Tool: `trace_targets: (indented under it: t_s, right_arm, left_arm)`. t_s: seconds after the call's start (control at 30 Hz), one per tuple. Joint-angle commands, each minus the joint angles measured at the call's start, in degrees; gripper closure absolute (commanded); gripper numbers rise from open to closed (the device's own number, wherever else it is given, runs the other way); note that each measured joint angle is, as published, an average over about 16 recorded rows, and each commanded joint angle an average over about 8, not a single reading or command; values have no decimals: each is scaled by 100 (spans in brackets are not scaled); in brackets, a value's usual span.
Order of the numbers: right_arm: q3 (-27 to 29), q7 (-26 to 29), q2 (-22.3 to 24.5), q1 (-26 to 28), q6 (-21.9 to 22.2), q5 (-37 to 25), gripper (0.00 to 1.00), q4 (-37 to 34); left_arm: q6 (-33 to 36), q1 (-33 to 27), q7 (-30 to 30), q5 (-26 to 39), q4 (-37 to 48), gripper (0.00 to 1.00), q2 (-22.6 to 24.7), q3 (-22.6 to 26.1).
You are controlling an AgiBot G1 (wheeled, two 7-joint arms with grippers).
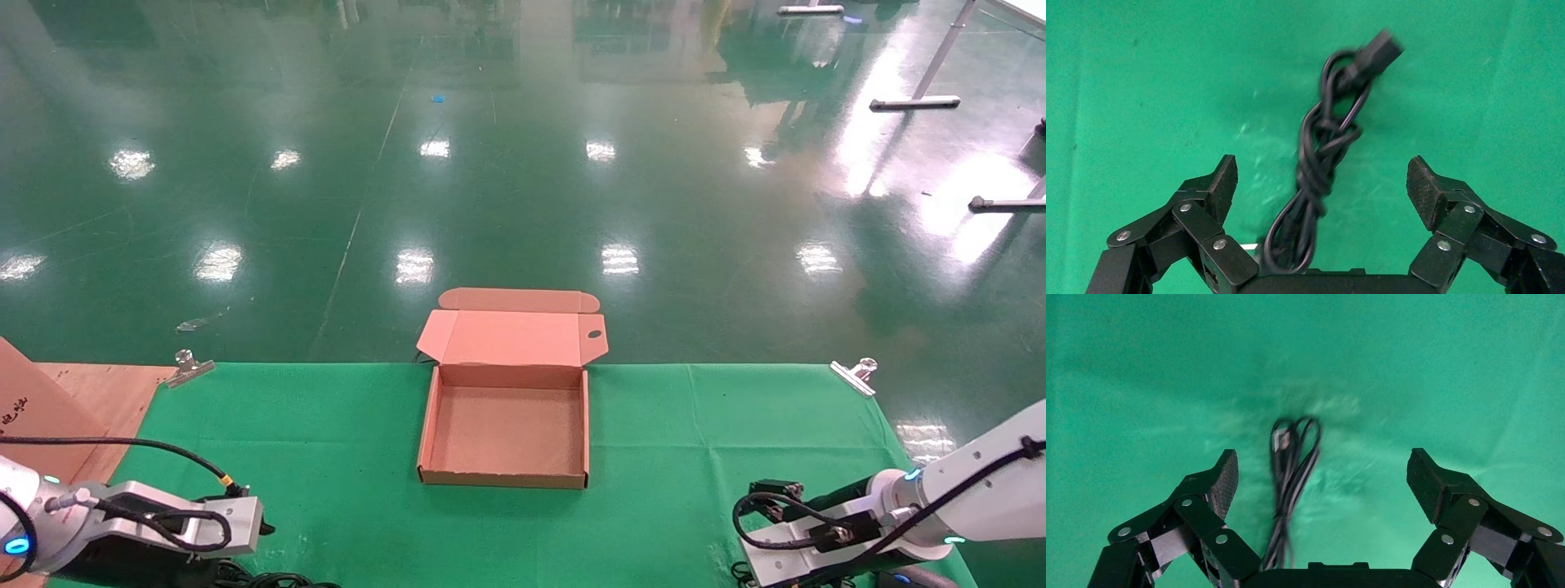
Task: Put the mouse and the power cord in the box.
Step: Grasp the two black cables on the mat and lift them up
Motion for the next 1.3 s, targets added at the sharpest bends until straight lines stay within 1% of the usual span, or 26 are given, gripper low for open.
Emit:
trace_targets:
  t_s: [0.03, 0.23, 0.4, 0.6, 0.83, 0.87, 0.9, 0.93, 1.1, 1.13, 1.17, 1.2, 1.3]
  right_arm:
    - [-88, -160, -166, 126, 92, -166, 0, -428]
    - [-144, -650, -380, 348, 421, -298, 0, -1390]
    - [-95, -1028, -440, 485, 594, -235, 0, -1983]
    - [-20, -1412, -513, 567, 726, -117, 0, -2508]
    - [45, -1706, -605, 650, 802, -14, 0, -2925]
    - [53, -1736, -616, 662, 815, -3, 6, -2971]
    - [60, -1765, -626, 674, 829, 7, 14, -3014]
    - [64, -1792, -635, 684, 844, 13, 26, -3052]
    - [76, -1910, -676, 720, 926, 28, 88, -3212]
    - [77, -1930, -684, 723, 938, 29, 95, -3238]
    - [78, -1948, -691, 727, 950, 31, 99, -3263]
    - [81, -1963, -698, 730, 960, 34, 100, -3288]
    - [89, -1995, -720, 739, 983, 47, 100, -3352]
  left_arm:
    - [-114, -154, 175, 193, 316, 0, 132, 101]
    - [-379, -162, 524, 233, 944, 0, 466, 127]
    - [-512, -150, 742, 95, 1302, 0, 592, 36]
    - [-597, -212, 908, 53, 1567, 0, 655, 5]
    - [-725, -286, 992, 226, 1760, 0, 719, 120]
    - [-762, -291, 1001, 257, 1778, 2, 730, 141]
    - [-803, -296, 1013, 288, 1793, 7, 743, 162]
    - [-847, -299, 1023, 315, 1805, 16, 755, 180]
    - [-1189, -303, 1077, 381, 1844, 78, 792, 220]
    - [-1275, -299, 1088, 381, 1848, 89, 795, 219]
    - [-1364, -293, 1095, 377, 1854, 96, 797, 215]
    - [-1449, -286, 1102, 372, 1860, 100, 799, 210]
    - [-1644, -254, 1125, 360, 1882, 100, 808, 200]
